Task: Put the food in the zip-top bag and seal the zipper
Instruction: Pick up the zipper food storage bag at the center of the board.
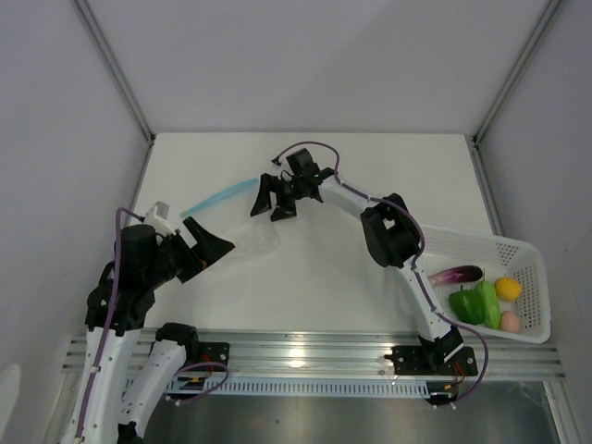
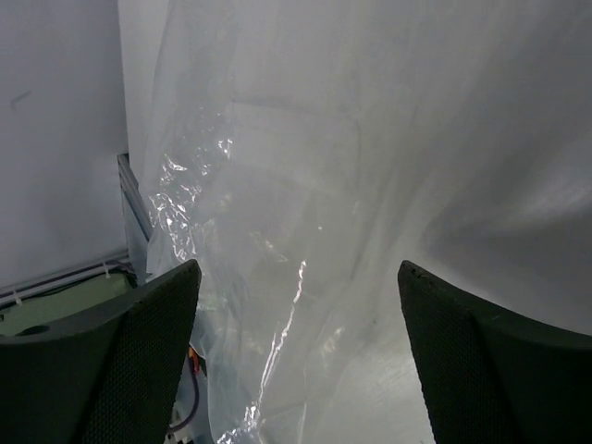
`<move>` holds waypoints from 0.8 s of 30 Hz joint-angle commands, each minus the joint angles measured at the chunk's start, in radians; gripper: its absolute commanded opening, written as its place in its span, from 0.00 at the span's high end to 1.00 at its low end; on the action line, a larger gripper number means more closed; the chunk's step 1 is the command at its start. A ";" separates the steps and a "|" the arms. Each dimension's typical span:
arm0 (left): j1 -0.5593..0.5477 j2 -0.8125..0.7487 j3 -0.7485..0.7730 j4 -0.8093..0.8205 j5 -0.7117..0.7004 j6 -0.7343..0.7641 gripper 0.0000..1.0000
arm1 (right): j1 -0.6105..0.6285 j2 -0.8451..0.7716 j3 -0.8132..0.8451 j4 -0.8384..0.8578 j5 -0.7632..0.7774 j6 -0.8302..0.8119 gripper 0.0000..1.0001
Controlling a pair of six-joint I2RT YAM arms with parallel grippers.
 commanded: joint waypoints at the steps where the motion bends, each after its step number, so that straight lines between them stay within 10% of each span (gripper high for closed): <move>1: 0.009 0.014 0.032 -0.020 0.050 0.041 0.06 | 0.017 0.029 0.048 0.095 -0.079 0.078 0.13; 9: 0.009 0.052 0.046 -0.062 0.072 0.046 0.08 | 0.019 0.045 0.020 0.184 -0.128 0.123 0.45; 14: 0.009 0.084 0.061 -0.042 0.096 0.013 0.16 | 0.013 0.007 -0.015 0.210 -0.131 0.117 0.97; 24: 0.009 0.193 0.100 0.052 0.191 -0.141 0.18 | -0.038 -0.448 -0.490 0.248 0.111 -0.075 1.00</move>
